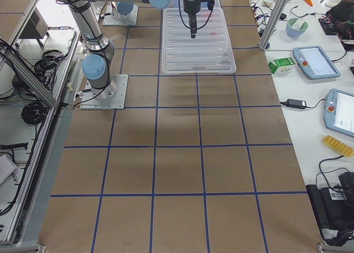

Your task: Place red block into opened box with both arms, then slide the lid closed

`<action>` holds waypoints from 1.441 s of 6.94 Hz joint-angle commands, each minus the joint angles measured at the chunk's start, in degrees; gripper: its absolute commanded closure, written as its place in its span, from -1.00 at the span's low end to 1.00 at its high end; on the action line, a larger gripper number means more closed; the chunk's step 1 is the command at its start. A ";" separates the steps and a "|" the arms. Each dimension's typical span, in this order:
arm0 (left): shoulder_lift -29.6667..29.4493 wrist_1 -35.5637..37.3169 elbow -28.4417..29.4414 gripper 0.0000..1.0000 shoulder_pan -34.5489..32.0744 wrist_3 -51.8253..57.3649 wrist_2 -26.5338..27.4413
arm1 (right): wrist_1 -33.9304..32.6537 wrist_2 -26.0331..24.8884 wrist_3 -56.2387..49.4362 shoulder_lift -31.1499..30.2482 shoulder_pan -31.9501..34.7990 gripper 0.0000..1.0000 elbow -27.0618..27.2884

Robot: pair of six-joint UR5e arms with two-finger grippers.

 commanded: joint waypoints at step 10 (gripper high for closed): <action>3.58 16.62 -21.09 0.78 -18.53 -32.95 0.25 | 0.07 -0.26 -7.49 0.80 -7.34 -1.00 0.18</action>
